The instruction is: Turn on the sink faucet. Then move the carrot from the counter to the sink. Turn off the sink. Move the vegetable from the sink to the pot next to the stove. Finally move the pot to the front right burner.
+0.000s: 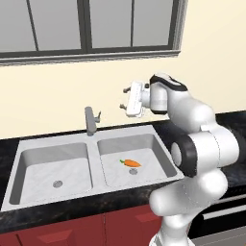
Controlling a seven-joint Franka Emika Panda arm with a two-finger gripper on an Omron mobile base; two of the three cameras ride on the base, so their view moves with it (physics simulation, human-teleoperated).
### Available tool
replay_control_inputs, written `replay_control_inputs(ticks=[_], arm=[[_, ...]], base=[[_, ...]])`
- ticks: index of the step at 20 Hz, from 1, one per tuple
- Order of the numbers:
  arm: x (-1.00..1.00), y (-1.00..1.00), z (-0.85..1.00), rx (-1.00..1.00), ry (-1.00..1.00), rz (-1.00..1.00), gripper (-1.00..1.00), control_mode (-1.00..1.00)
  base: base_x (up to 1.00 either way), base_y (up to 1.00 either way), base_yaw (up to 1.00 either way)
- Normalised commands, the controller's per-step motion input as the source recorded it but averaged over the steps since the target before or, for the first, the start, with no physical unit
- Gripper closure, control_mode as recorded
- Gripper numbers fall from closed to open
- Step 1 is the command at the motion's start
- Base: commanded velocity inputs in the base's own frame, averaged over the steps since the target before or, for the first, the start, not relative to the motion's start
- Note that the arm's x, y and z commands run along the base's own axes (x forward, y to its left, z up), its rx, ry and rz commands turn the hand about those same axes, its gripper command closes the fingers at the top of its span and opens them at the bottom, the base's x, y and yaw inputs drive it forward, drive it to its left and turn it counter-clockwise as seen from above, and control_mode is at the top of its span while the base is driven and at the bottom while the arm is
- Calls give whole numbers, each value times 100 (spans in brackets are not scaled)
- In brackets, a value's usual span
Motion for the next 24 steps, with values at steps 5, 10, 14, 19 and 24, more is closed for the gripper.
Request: replay_control_inputs(ticks=[5,10,14,19,24], arm=[[-55,-14,48,5,27,-19,-100,-100],[-50,-12,39,3,28,-20,-100,-100],[-43,0,9,1,32,-19,-100,-100],[-30,0,-3,0,39,-15,-100,-100],[-37,-7,-55,0,31,-16,-100,-100]], base=[[0,0,0],[0,0,0],[0,0,0],[0,0,0],[0,0,0]])
